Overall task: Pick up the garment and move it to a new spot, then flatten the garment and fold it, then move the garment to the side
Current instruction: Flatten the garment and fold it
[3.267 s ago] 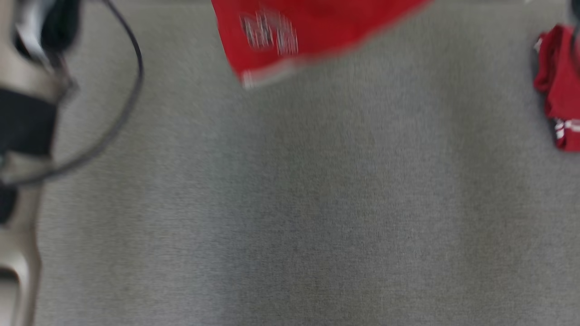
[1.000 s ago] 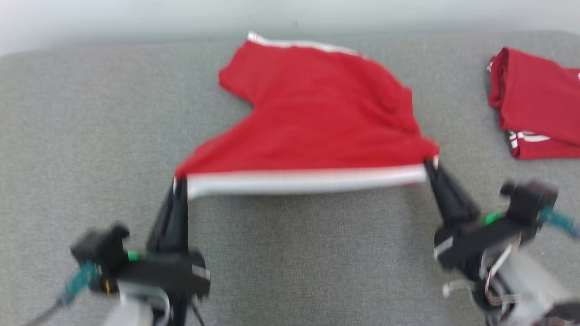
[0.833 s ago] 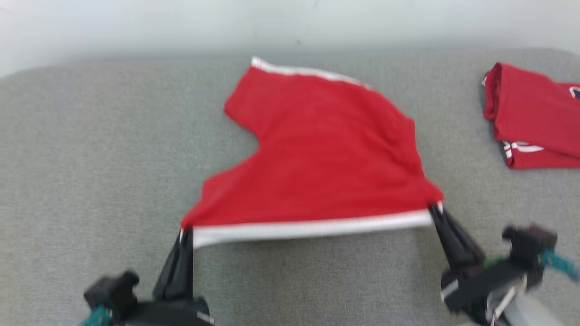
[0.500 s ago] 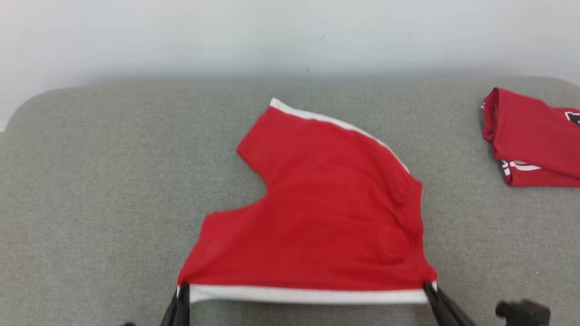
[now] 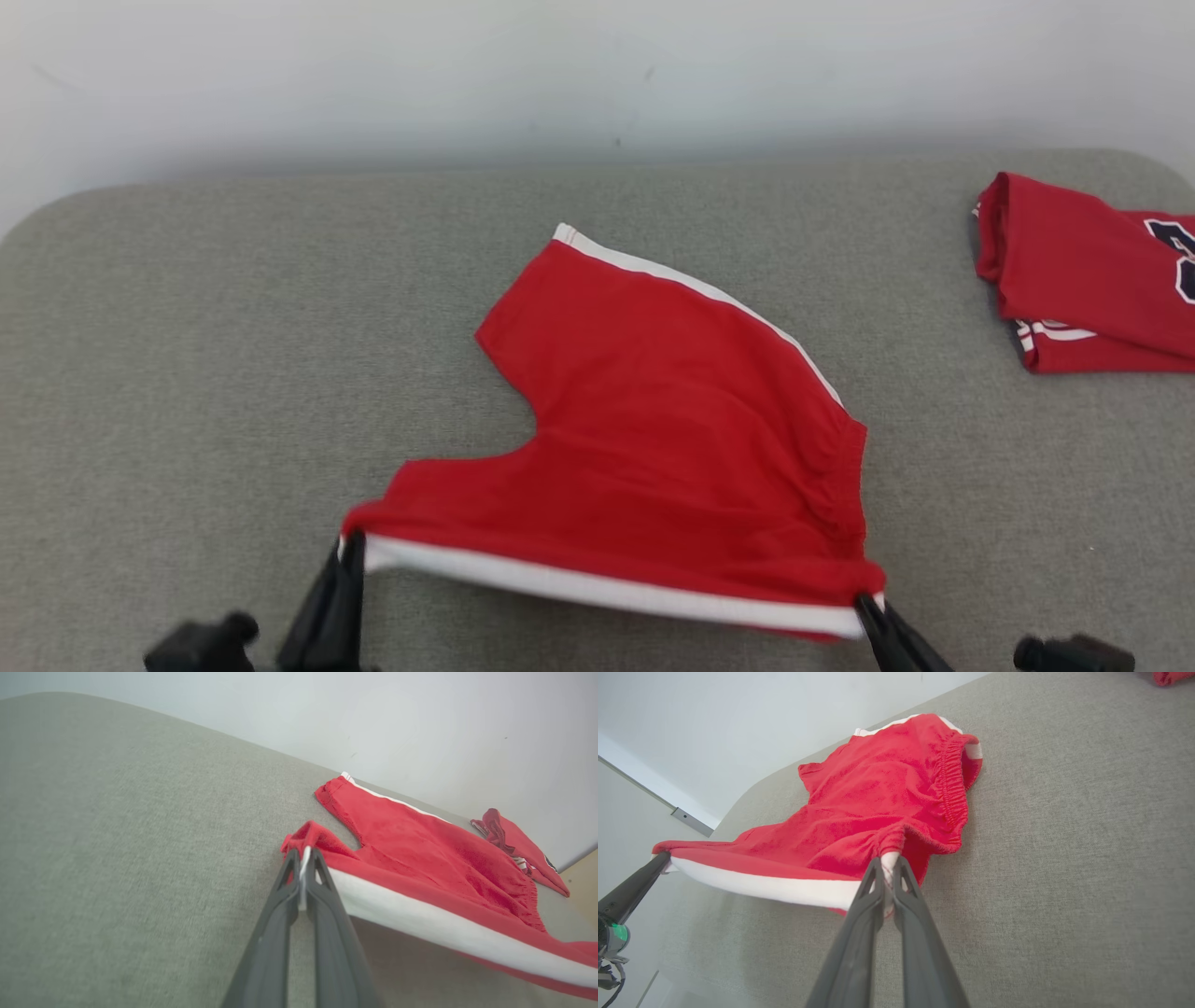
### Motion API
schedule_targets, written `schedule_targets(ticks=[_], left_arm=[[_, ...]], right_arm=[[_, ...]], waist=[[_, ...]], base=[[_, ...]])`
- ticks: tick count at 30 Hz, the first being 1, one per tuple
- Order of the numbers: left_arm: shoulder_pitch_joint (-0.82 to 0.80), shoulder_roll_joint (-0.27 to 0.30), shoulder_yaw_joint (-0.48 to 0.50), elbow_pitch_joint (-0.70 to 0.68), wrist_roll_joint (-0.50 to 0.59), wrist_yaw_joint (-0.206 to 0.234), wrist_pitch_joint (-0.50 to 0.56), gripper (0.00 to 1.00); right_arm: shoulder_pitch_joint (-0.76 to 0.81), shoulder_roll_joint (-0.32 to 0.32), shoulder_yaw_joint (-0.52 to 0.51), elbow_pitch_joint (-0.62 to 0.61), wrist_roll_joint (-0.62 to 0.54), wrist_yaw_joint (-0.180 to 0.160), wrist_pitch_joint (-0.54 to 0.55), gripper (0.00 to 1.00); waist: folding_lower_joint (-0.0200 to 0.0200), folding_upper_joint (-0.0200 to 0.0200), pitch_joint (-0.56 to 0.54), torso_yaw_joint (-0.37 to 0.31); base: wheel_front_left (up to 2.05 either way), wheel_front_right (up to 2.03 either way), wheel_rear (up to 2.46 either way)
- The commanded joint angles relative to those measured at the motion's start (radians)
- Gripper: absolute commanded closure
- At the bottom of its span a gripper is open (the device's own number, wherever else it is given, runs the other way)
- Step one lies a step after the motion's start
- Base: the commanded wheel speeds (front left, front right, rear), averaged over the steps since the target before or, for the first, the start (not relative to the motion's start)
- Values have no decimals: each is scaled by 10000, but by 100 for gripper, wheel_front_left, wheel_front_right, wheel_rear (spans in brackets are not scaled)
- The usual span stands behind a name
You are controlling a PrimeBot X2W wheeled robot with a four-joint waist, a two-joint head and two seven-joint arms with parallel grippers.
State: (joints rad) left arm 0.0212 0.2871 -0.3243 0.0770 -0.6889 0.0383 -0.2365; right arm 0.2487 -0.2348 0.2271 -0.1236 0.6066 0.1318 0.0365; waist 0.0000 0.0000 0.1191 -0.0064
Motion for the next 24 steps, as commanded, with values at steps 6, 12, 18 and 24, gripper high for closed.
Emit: schedule_targets(ticks=[6,12,18,24], left_arm=[[-2121,772,-53,-262,549,-244,948,100],[-4811,1210,-147,385,631,-475,2511,100],[-6986,1260,-230,1900,804,-771,3138,100],[-8793,1394,-494,3453,1202,-1070,3537,100]], right_arm=[[-1602,-25,202,221,-5,-29,-3,100],[-3932,101,573,1312,225,-29,-361,100],[-5687,403,931,2693,390,-29,-842,100],[-7015,783,1375,3890,519,-29,-1349,100]], waist=[[0,0,650,-703],[0,0,1636,-1461],[0,0,2465,-1990],[0,0,3102,-2499]], base=[[0,0,0],[0,0,0],[0,0,0],[0,0,0]])
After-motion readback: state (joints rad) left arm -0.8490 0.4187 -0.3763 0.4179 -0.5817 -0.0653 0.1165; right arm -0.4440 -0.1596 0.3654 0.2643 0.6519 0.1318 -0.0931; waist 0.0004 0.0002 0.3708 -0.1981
